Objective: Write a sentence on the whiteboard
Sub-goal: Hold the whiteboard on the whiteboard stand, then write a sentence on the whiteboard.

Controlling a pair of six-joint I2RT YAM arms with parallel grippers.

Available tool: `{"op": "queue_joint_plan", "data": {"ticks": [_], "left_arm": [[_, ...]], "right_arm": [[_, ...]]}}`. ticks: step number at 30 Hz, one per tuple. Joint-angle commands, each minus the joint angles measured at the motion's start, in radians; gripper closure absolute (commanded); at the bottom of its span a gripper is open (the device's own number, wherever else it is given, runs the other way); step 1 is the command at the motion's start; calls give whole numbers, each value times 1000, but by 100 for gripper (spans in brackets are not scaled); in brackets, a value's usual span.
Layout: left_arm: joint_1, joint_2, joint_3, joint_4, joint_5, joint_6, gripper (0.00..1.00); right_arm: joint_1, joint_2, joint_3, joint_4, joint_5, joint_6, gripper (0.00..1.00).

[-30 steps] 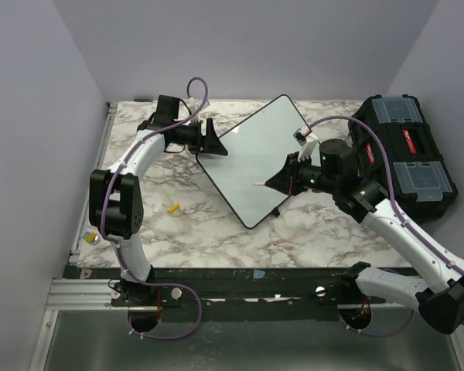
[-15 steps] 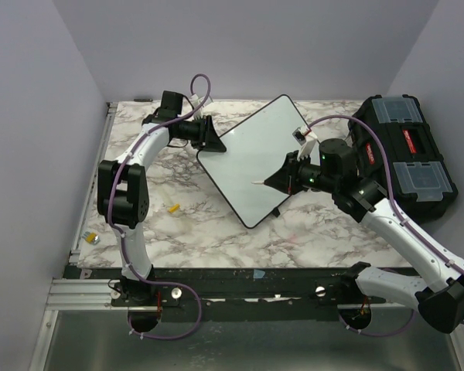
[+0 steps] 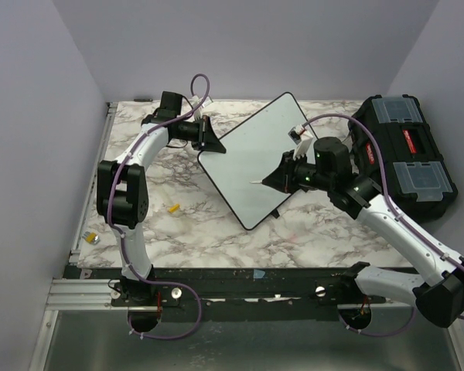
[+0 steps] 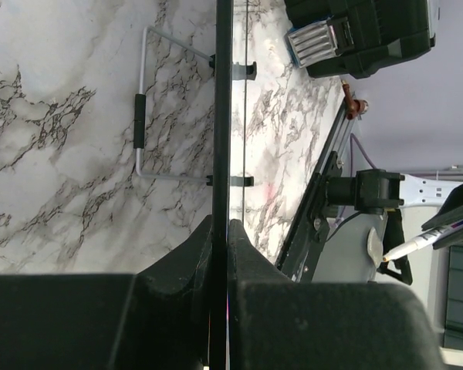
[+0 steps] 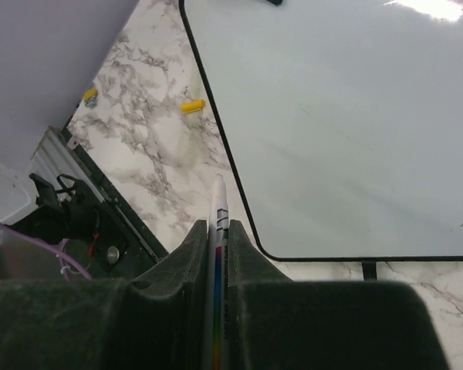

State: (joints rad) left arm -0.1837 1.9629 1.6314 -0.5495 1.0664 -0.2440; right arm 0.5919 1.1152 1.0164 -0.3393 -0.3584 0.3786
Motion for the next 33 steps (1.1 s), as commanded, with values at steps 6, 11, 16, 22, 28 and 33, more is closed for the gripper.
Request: {"op": "queue_joint_plan", "data": {"ticks": [6, 11, 16, 22, 28, 33], "left_arm": [[-28, -106, -28, 1, -97, 52, 100], [-36, -129, -35, 8, -118, 42, 100], [-46, -139, -42, 20, -131, 34, 100], [-52, -146, -37, 15, -144, 31, 100], [-54, -158, -31, 10, -151, 29, 100], [-58, -173, -35, 11, -158, 26, 100]], "right_arm": [[88, 78, 103, 0, 260, -67, 99], [181, 151, 158, 22, 426, -90, 99], [247, 217, 197, 81, 522, -134, 99], [326, 287, 227, 158, 645, -169, 99], [348, 319, 245, 194, 670, -168, 99], [366, 338, 251, 210, 687, -172, 99]]}}
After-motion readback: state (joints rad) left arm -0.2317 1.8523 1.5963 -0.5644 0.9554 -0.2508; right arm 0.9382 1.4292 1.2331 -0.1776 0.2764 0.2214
